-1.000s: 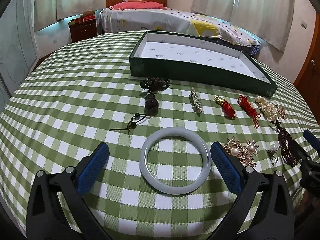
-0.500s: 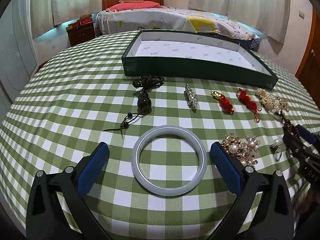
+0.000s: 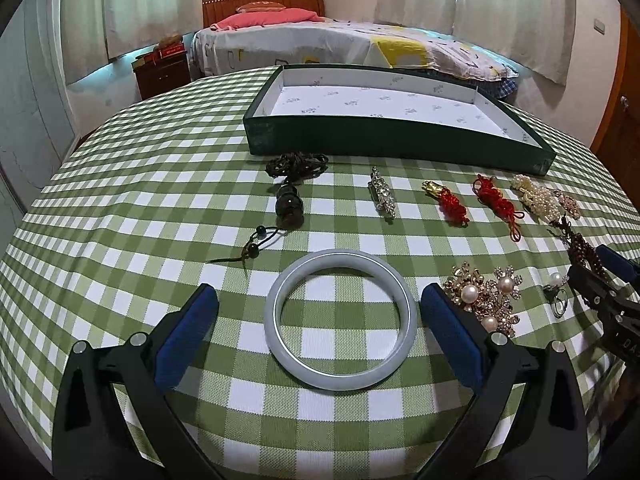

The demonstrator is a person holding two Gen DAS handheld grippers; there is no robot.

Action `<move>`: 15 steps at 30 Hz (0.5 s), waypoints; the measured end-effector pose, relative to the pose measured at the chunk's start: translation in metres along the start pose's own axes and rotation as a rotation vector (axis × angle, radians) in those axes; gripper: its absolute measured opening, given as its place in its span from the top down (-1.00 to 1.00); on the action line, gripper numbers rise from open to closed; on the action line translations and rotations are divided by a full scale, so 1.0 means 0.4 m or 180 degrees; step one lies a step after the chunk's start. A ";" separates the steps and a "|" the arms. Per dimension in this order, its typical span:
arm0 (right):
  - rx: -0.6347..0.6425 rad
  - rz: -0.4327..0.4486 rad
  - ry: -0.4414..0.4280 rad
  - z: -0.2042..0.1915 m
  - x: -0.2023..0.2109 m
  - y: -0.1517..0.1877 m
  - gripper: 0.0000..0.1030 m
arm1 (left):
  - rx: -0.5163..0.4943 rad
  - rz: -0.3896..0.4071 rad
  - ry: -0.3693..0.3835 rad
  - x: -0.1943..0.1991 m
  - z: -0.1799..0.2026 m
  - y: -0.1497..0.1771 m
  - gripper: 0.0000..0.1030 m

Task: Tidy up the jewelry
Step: 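Close the left tool on the white jade bangle while the right tool grasps the dark red bead bracelet, then carry the bangle and bead bracelet into the green box and open both tools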

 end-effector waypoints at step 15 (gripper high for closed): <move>-0.0130 0.0094 -0.0149 0.006 0.023 0.000 0.58 | 0.0025 0.0162 0.0067 0.039 -0.003 -0.009 -0.34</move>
Point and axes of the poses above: each gripper's, at about its wrist camera, not at the fingertips, and x roughly against the way its jaws point, z to its right, y to its underside, the point moved 10 cm from there along -x, roughly the way its jaws point, and after that the axes turned 8 degrees about x, right-handed, at the moved point
